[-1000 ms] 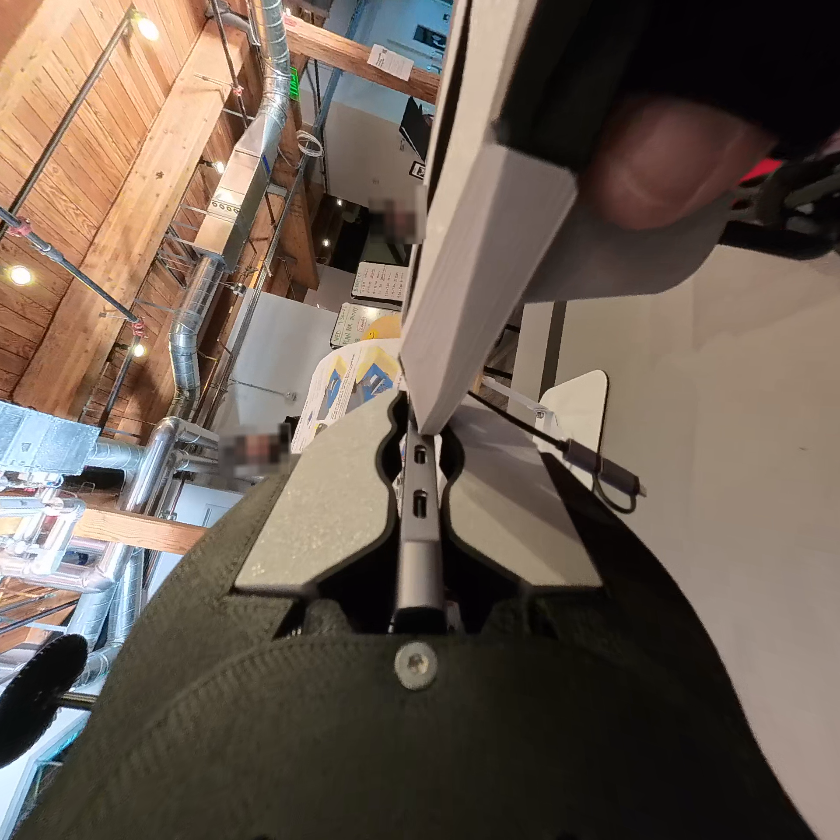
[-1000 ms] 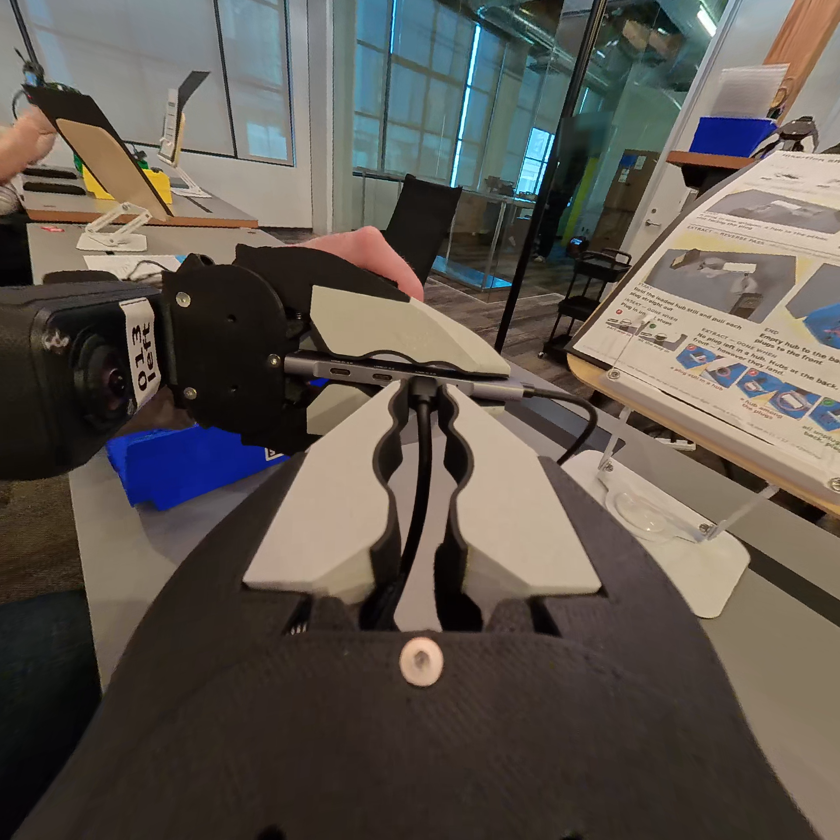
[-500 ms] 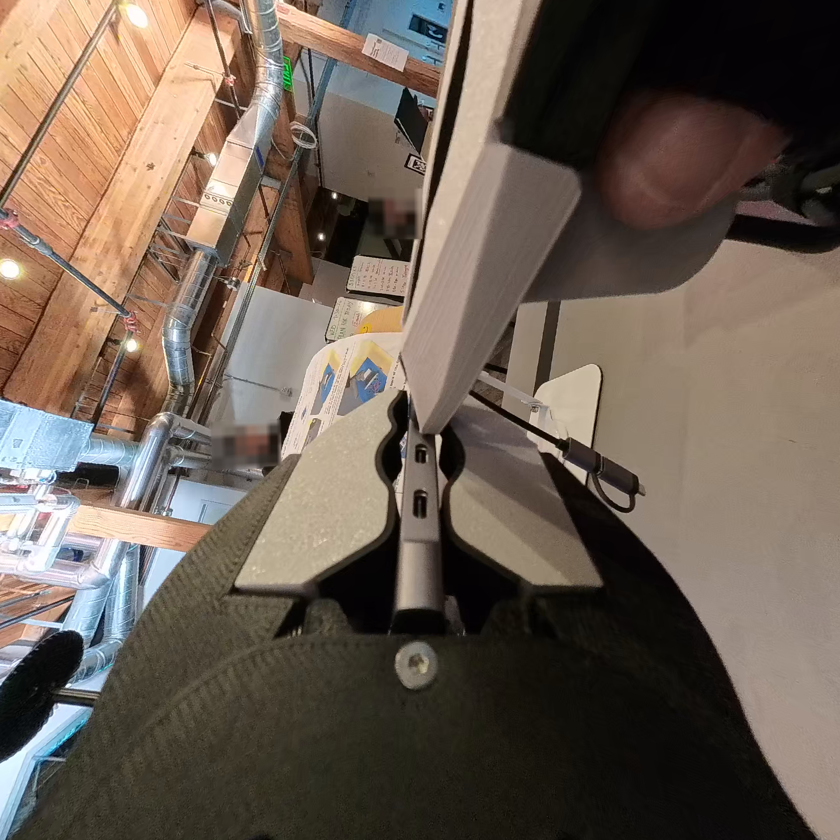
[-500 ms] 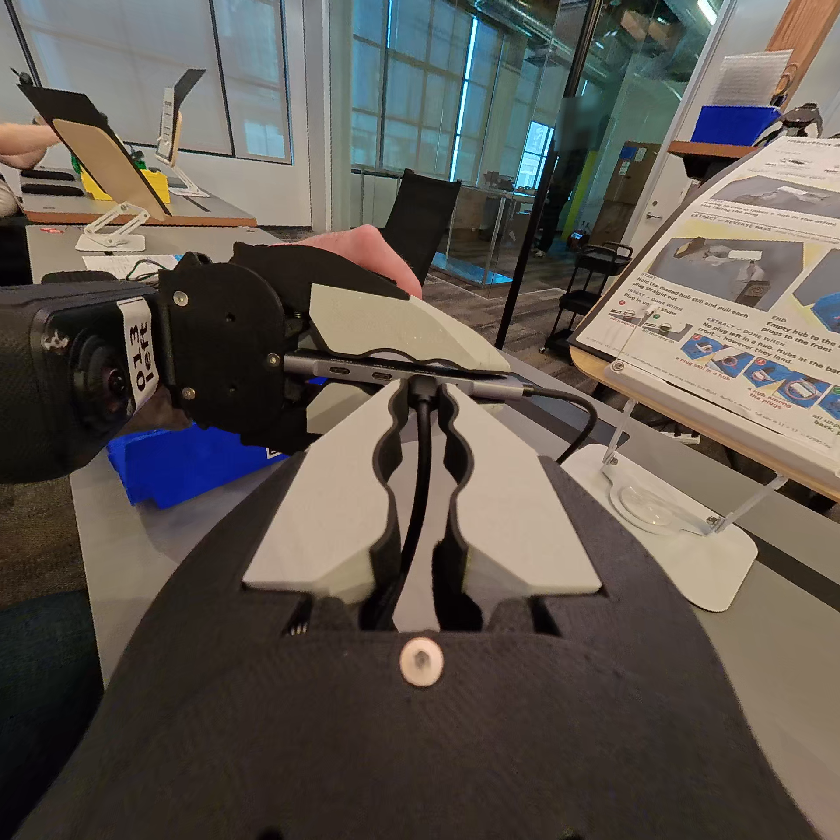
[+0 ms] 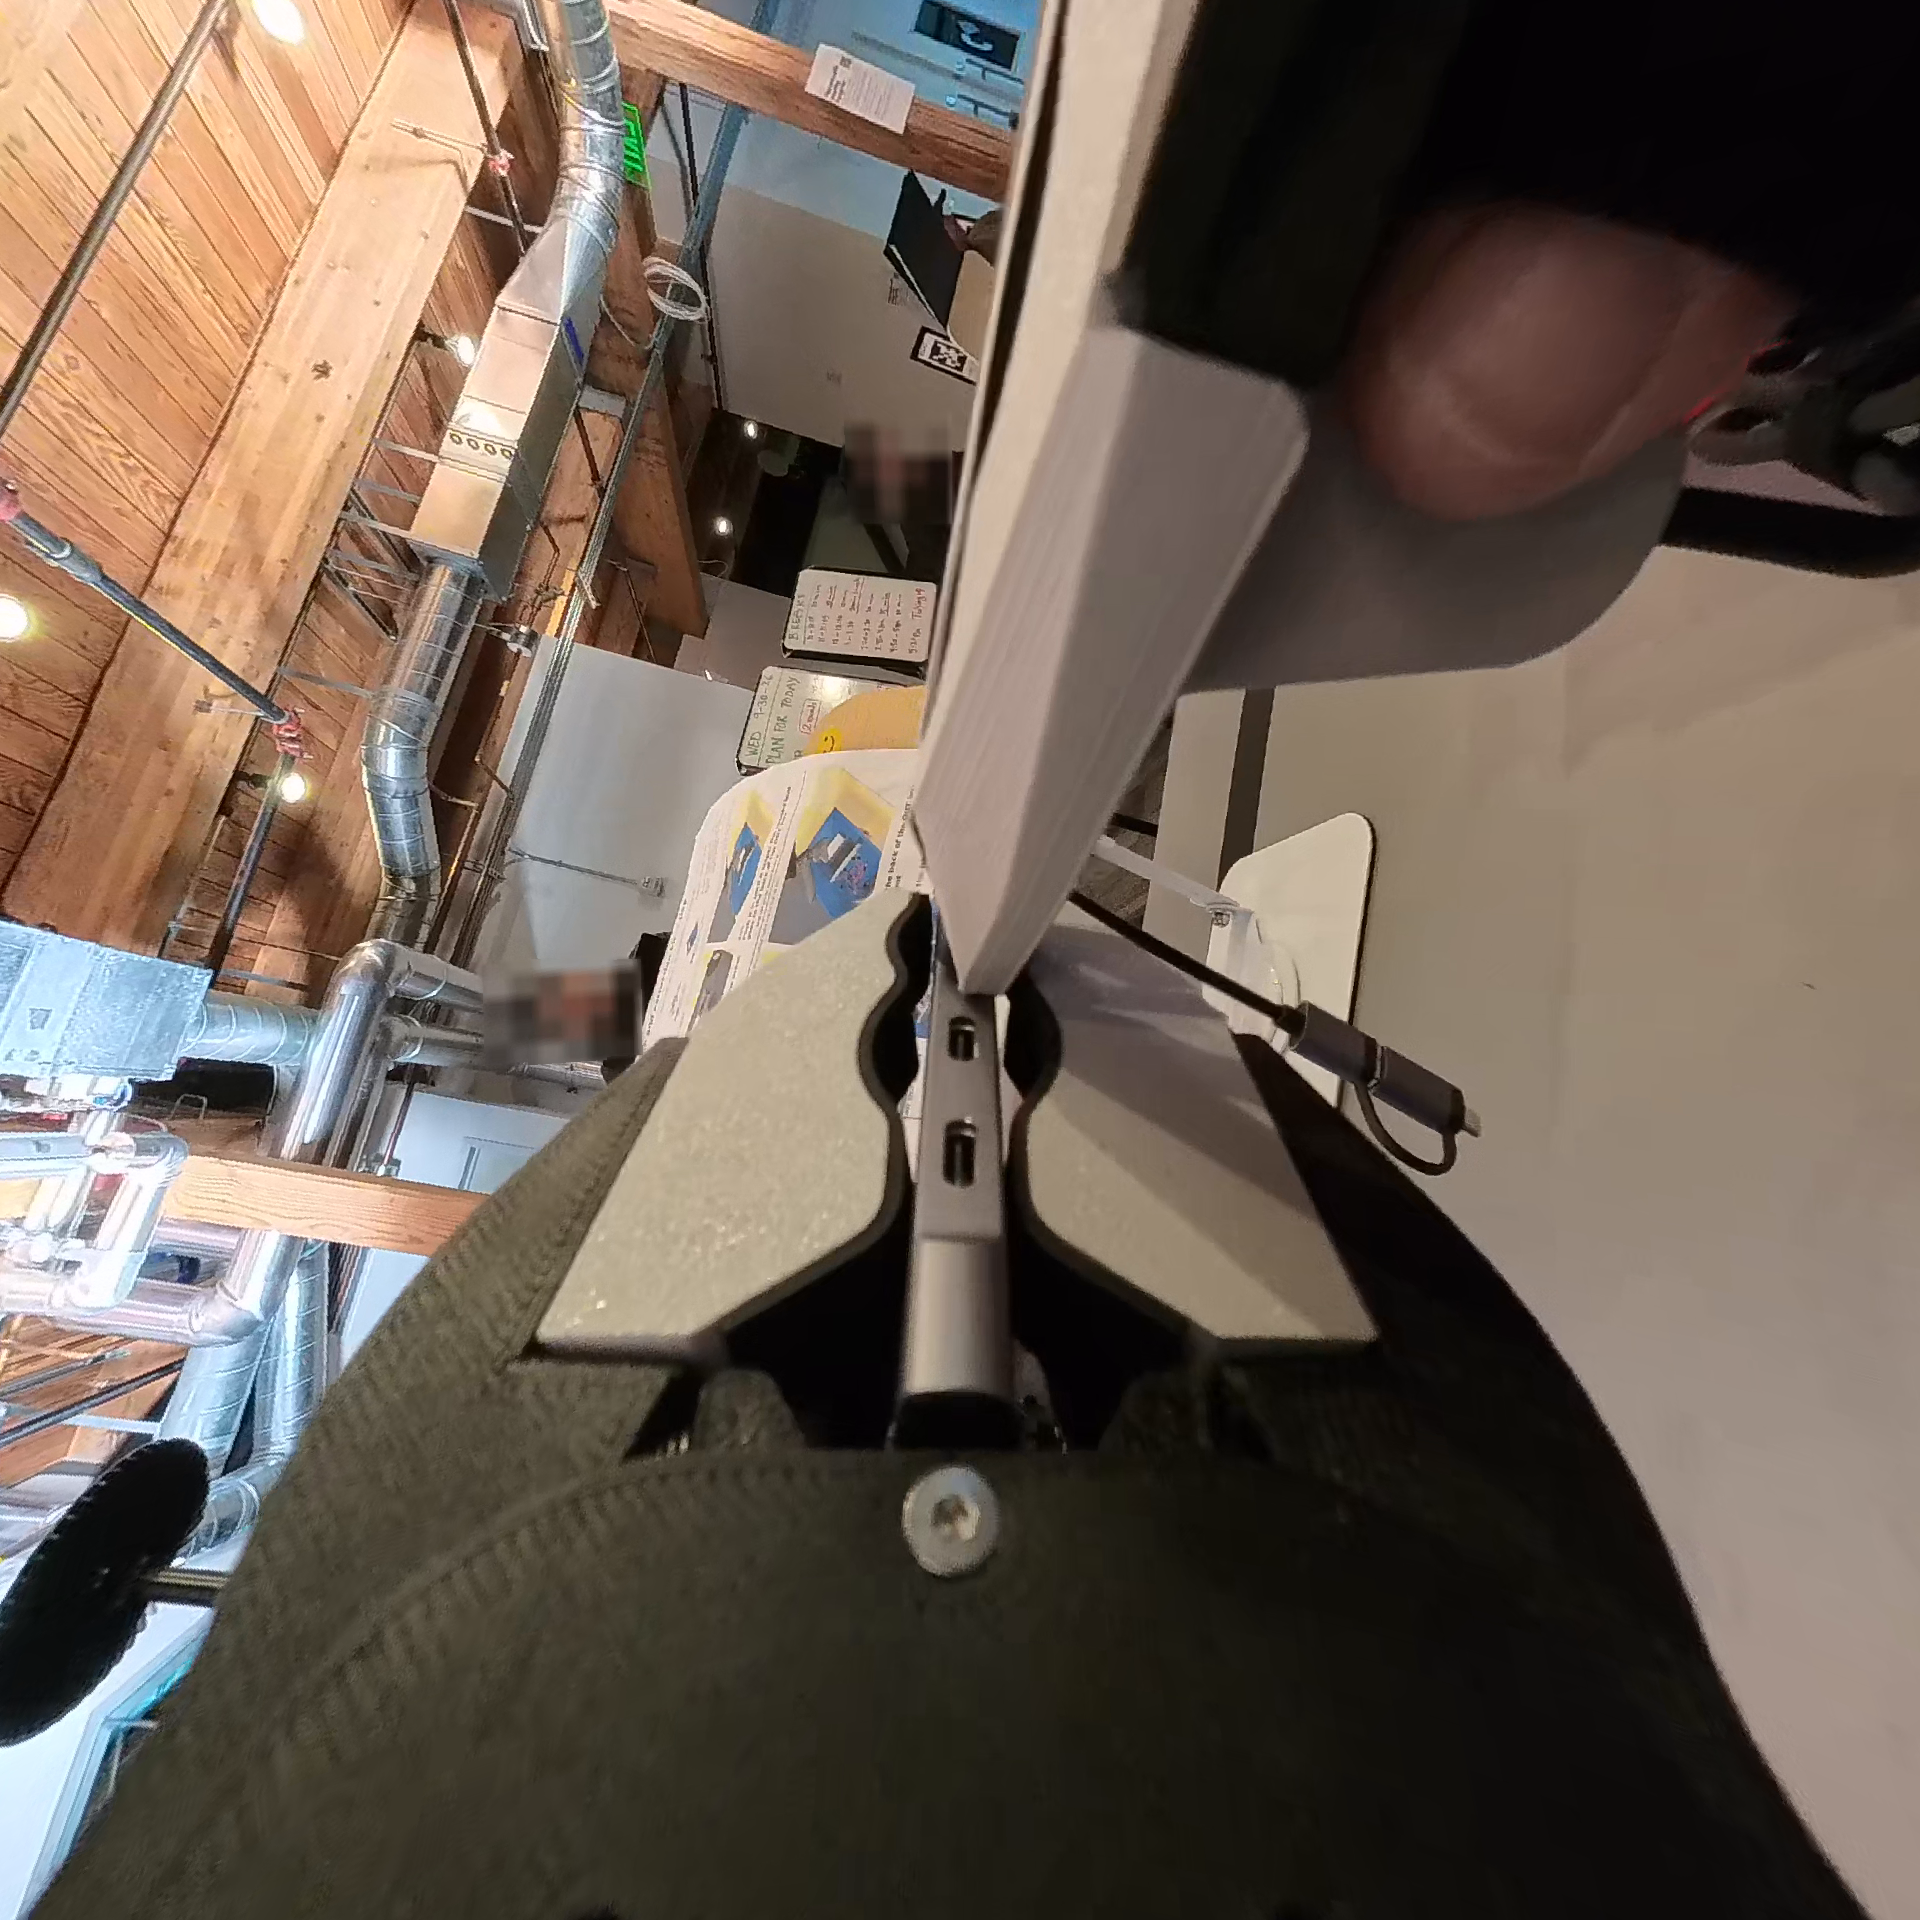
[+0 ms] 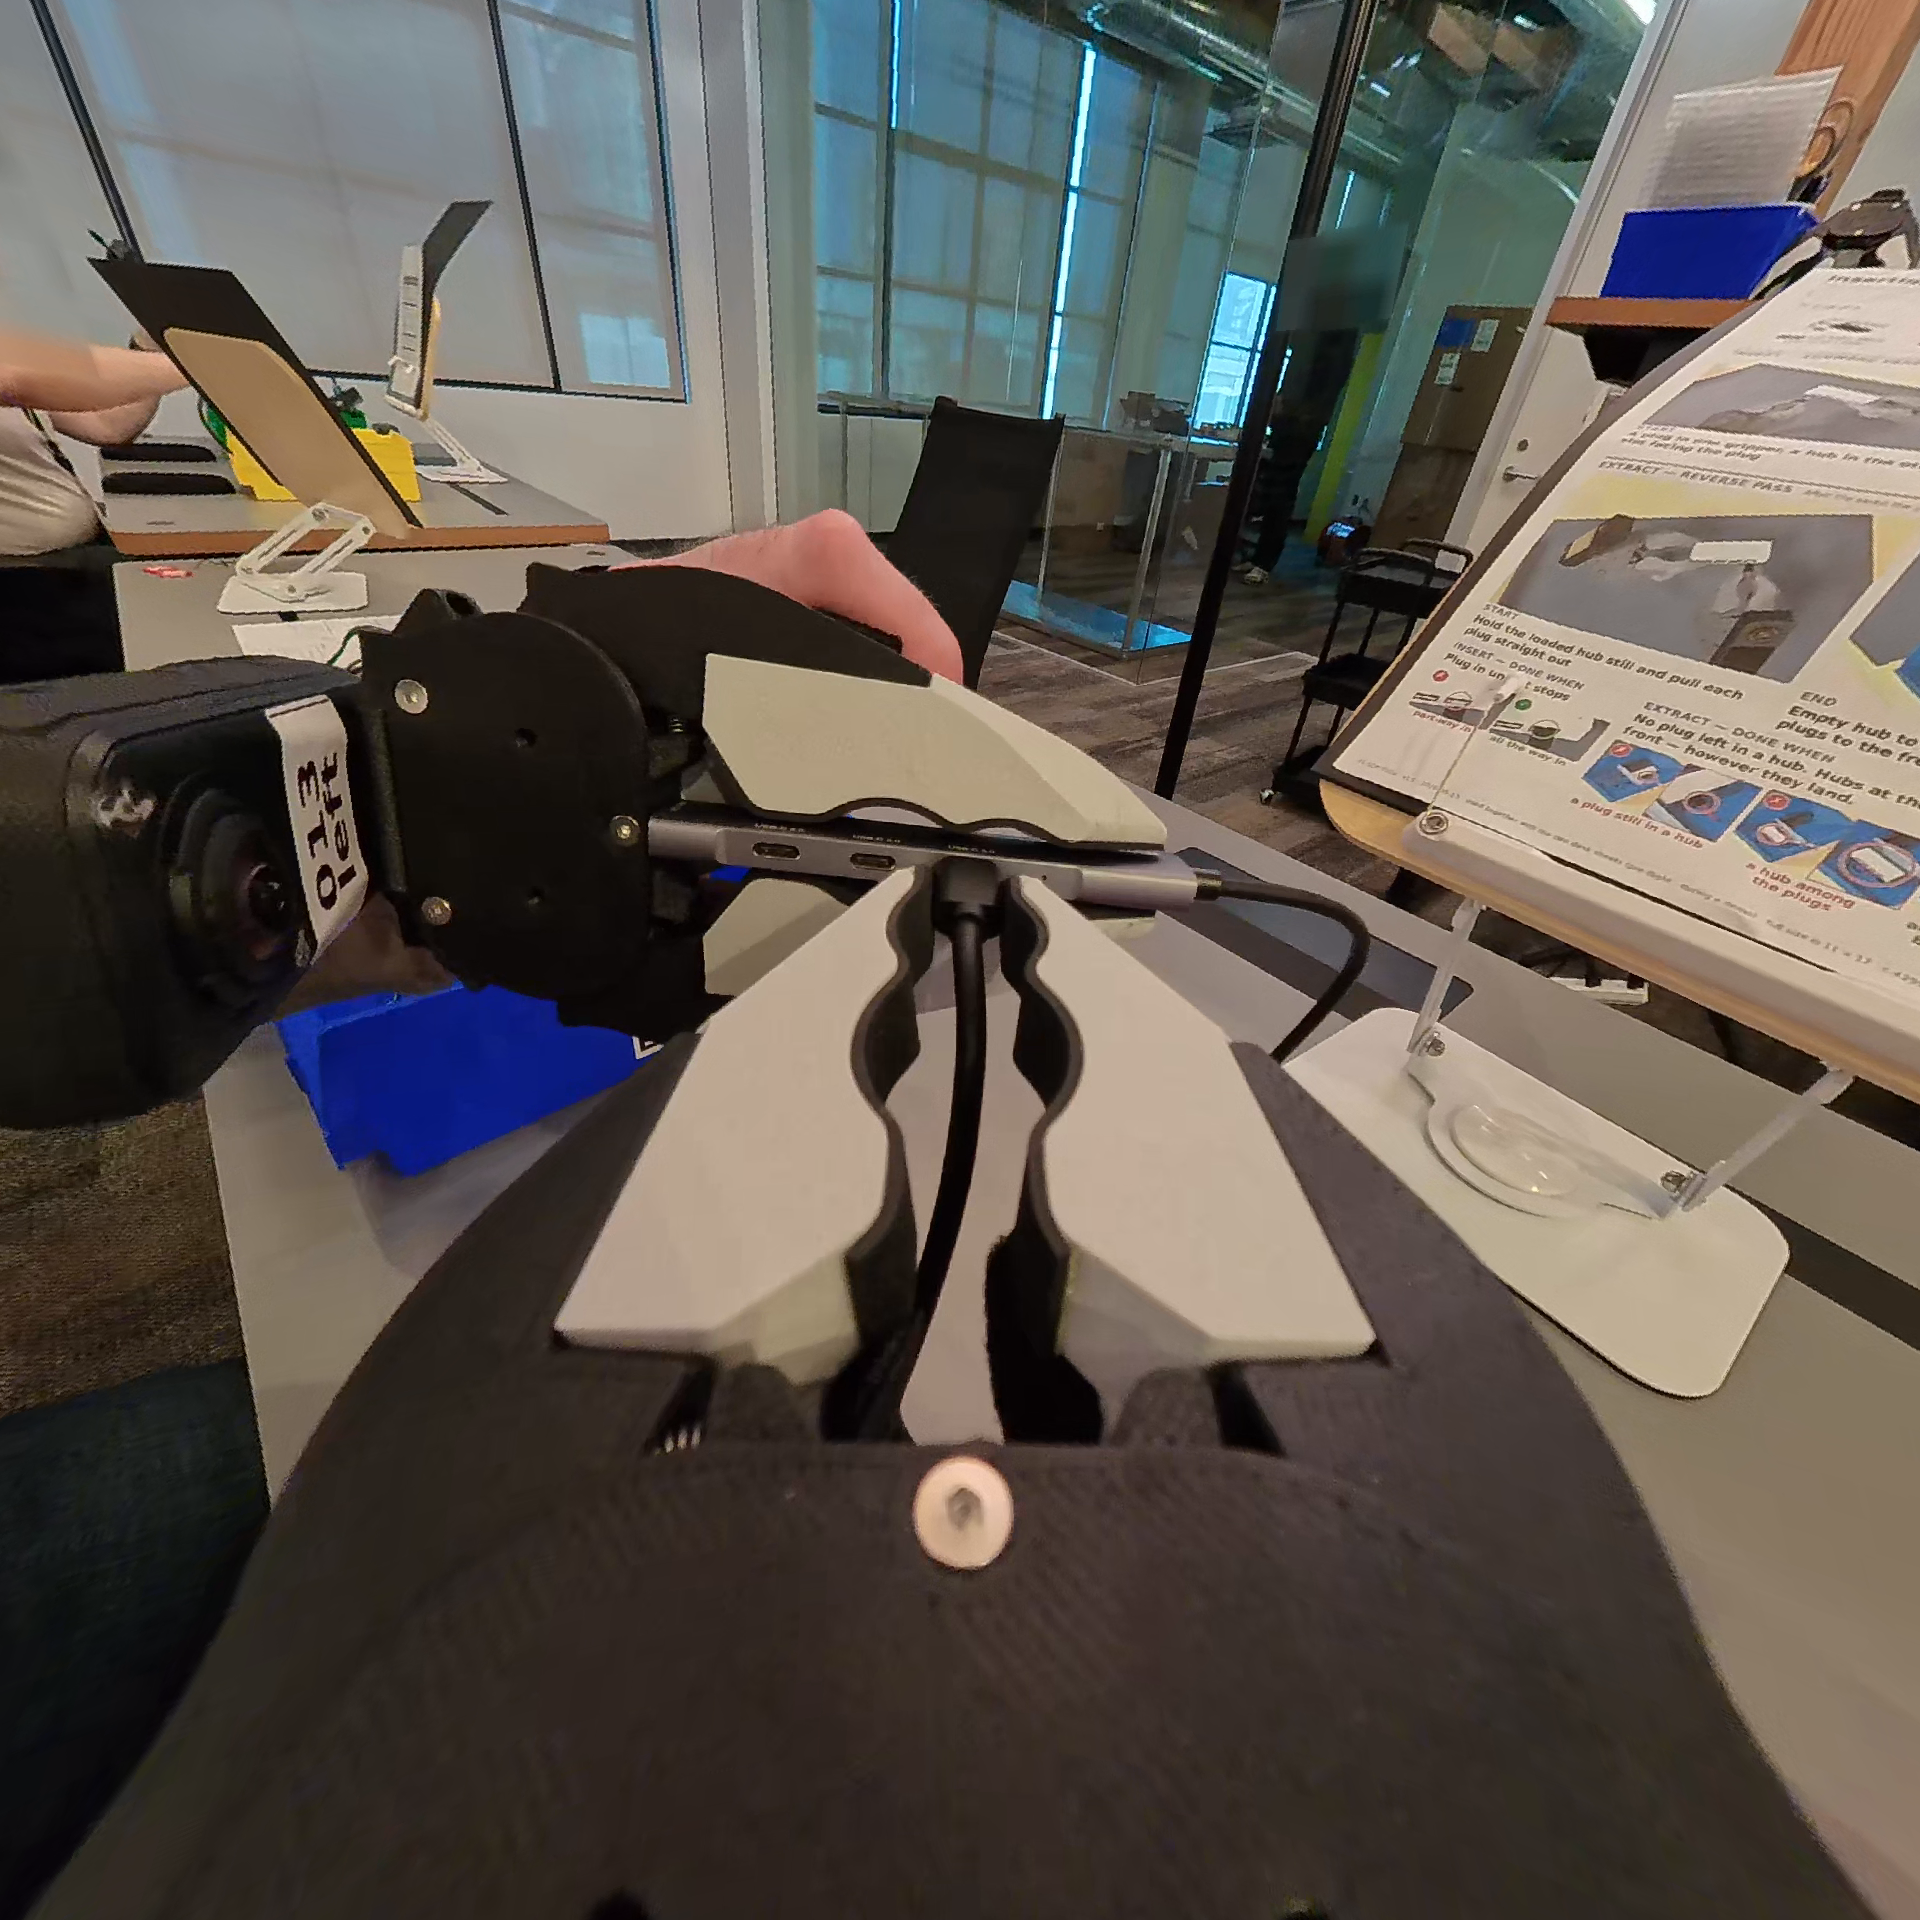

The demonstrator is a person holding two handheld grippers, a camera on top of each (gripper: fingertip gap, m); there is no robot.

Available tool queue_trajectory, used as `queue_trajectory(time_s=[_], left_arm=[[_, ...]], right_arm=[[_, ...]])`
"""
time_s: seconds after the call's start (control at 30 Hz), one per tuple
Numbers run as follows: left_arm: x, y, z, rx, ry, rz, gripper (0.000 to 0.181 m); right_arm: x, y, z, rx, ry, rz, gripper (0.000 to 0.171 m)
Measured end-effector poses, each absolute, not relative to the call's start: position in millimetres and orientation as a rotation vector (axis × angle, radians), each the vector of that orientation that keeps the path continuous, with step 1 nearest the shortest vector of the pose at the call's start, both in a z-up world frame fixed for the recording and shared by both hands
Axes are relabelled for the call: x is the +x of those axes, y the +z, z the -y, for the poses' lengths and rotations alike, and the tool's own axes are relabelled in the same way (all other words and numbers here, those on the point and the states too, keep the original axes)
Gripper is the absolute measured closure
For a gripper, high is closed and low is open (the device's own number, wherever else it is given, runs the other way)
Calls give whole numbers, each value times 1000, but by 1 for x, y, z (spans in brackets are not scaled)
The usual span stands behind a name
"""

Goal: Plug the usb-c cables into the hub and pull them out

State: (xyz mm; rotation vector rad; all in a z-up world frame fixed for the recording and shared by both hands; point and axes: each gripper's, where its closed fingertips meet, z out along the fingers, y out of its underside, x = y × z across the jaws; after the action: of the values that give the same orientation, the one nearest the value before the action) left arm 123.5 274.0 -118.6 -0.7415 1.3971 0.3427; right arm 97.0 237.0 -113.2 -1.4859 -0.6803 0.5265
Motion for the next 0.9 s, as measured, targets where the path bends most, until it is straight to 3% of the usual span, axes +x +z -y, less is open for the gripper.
queue_trajectory(time_s=[0.9], left_arm=[[127, -114, -272, -771, 338, -1420, 169]], right_arm=[[102, -106, -235, -1489, 515, 680, 162]])
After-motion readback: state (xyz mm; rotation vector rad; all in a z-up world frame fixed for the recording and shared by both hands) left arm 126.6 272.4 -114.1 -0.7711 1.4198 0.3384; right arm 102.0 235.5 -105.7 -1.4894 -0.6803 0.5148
